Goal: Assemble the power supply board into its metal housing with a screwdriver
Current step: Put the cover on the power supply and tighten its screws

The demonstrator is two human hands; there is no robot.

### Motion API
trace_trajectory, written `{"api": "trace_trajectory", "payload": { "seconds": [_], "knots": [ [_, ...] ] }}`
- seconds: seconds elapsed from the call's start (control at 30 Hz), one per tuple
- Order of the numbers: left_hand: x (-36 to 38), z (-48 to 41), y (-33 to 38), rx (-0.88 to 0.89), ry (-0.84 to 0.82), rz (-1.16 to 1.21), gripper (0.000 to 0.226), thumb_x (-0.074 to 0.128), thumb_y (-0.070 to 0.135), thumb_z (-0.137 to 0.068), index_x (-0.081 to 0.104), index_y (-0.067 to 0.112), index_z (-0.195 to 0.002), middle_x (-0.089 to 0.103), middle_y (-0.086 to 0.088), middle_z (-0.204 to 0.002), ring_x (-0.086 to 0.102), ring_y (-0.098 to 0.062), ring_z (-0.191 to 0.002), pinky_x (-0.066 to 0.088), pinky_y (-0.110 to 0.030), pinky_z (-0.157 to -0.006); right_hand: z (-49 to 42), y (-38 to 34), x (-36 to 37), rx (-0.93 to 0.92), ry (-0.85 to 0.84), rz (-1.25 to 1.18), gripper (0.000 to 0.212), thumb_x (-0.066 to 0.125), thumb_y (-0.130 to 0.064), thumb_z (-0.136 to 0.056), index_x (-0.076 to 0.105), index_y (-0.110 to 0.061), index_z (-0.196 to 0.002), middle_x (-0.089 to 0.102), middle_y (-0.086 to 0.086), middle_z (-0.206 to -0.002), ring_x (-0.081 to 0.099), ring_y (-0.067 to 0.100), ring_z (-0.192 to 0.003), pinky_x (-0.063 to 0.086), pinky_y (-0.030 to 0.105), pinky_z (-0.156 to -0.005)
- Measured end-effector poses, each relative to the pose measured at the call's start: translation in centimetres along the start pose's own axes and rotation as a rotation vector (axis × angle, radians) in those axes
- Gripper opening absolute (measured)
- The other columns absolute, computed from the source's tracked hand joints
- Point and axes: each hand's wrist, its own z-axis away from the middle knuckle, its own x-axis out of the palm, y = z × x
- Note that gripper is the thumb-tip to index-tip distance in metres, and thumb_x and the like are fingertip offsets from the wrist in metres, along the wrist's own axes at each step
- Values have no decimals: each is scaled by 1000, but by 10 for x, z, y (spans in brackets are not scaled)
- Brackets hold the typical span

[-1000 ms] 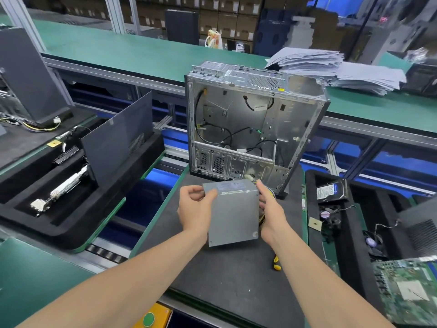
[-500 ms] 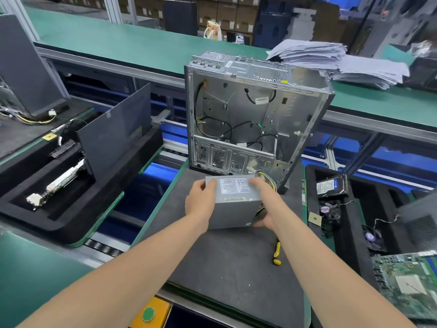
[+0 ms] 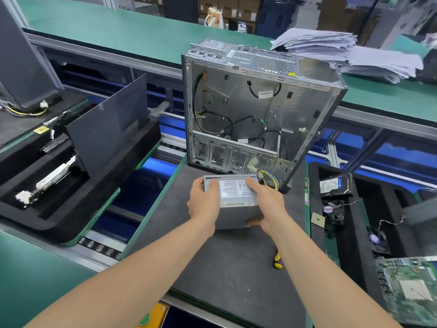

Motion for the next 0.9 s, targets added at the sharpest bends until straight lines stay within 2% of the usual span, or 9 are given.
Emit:
{"api": "trace_trajectory", "payload": {
  "seconds": [0.1, 0.17, 0.27, 0.43, 0.6, 0.7, 0.8, 0.87, 0.9],
  "knots": [
    [1, 0, 0, 9, -14, 17, 14, 52, 42, -97, 59, 46, -108, 65, 15, -104, 59, -12, -98, 47, -33, -76, -2, -1, -1, -1, -19, 1, 24, 82, -38, -82, 74, -18, -91, 79, 10, -100, 70, 31, -81, 55, 70, -75],
    [0, 0, 1, 9, -22, 26, 8, 52, 41, -97, 55, 48, -97, 62, 18, -101, 56, -7, -94, 42, -29, -69, -4, -2, -2, -3, -34, -8, 25, 82, -37, -81, 75, -18, -97, 80, 7, -96, 72, 30, -79, 59, 57, -76],
    [0, -2, 0, 1, -16, 15, 9, 53, 44, -96, 57, 45, -104, 64, 14, -103, 59, -12, -95, 45, -30, -70, -9, 2, -2, -43, -33, -9, 30, 81, -40, -81, 73, -16, -97, 79, 7, -99, 73, 30, -86, 55, 39, -77],
    [0, -7, 1, 39, 20, -33, 16, 54, 50, -97, 60, 36, -99, 70, 13, -97, 63, -13, -93, 51, -33, -74, -14, 8, 4, -111, 56, -9, 38, 81, -51, -80, 67, -16, -80, 73, 3, -91, 65, 24, -82, 49, 35, -76],
    [-2, -10, -2, 94, 58, -120, 27, 52, 60, -95, 59, 35, -94, 70, 15, -91, 62, -13, -88, 42, -30, -64, -14, 13, 4, -129, 97, -10, 47, 83, -60, -76, 61, -19, -69, 72, 0, -80, 63, 21, -76, 48, 34, -71],
    [0, -7, -2, 158, 114, -227, 27, 47, 62, -95, 54, 36, -93, 66, 15, -85, 61, -17, -86, 37, -30, -61, -10, 13, 4, -126, 76, -14, 48, 84, -62, -74, 65, -18, -74, 78, 6, -92, 69, 26, -88, 52, 37, -81],
    [-2, -12, 1, 329, 88, -436, 20, 47, 57, -97, 52, 39, -105, 65, 13, -96, 62, -26, -100, 45, -40, -82, -6, 10, 2, -92, 47, -5, 52, 83, -65, -74, 66, -16, -83, 78, 9, -104, 71, 28, -102, 54, 41, -93],
    [-5, -16, 7, 638, 57, -727, 45, 48, 67, -92, 56, 36, -124, 65, 8, -115, 58, -22, -117, 35, -47, -112, -6, 8, 0, -75, 34, 5, 55, 82, -67, -75, 67, -15, -89, 75, 5, -104, 67, 25, -103, 52, 41, -94],
    [-6, -18, 13, 854, 14, -890, 62, 47, 78, -87, 59, 32, -127, 63, 8, -119, 55, -19, -121, 27, -47, -119, -6, 8, -1, -70, 23, 6, 56, 83, -66, -75, 68, -14, -92, 73, 1, -103, 65, 23, -105, 51, 40, -93]
  ]
}}
